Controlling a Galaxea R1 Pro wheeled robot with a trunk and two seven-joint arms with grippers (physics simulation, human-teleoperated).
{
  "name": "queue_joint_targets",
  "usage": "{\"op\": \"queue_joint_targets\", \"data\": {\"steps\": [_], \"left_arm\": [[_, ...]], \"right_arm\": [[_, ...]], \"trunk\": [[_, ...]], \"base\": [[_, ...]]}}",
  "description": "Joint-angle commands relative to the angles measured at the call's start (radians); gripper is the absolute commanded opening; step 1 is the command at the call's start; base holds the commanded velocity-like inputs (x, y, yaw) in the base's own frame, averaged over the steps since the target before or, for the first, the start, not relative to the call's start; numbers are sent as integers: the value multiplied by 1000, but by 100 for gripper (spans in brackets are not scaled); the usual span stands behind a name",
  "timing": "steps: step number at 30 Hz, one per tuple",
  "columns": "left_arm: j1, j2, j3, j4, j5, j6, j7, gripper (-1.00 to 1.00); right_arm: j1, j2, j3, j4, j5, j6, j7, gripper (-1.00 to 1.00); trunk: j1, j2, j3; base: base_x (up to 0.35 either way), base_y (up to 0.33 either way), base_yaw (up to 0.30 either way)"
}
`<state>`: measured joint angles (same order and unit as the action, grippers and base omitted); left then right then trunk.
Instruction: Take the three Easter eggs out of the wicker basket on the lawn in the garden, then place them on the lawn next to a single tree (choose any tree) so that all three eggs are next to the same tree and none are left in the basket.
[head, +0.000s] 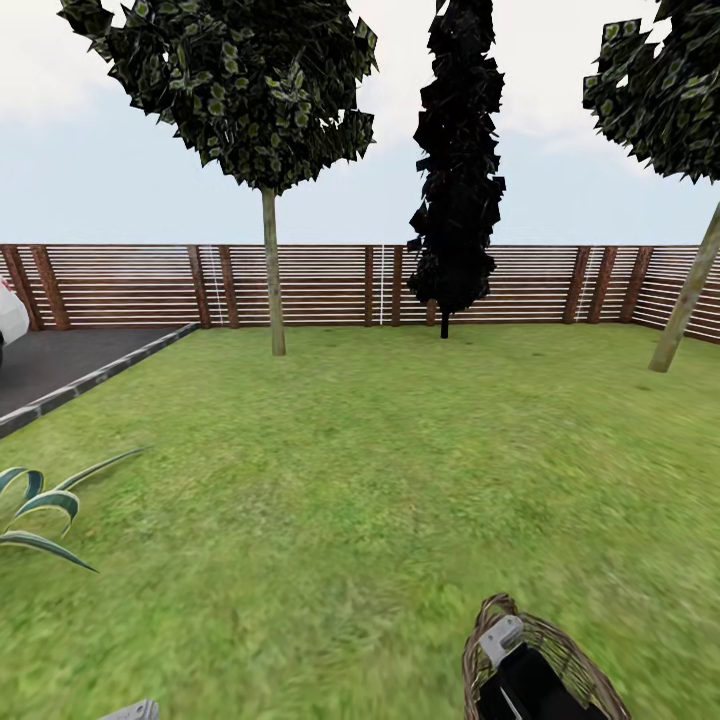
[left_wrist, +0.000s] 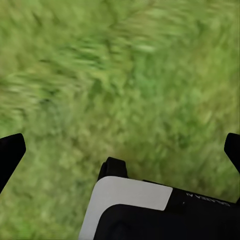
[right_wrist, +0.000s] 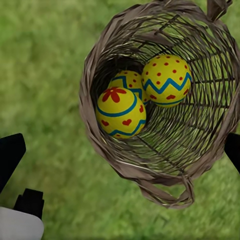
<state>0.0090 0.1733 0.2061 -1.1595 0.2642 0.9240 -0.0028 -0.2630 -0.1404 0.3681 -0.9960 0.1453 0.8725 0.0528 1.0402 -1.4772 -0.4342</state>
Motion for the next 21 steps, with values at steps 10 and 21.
{"op": "queue_joint_targets", "data": {"steps": [10,21], "left_arm": [[0,0,1,-2,3,6,-1,100],[0,1,2,-2,7,6,0,100]], "right_arm": [[-1,-2,-2,-1,9,4,6,100],[-1,-4,-10,-3,5,3,6,100]], "trunk": [[38,-71,-32],[81,-148,-67]], "base": [[0,0,0],[0,0,0]]}}
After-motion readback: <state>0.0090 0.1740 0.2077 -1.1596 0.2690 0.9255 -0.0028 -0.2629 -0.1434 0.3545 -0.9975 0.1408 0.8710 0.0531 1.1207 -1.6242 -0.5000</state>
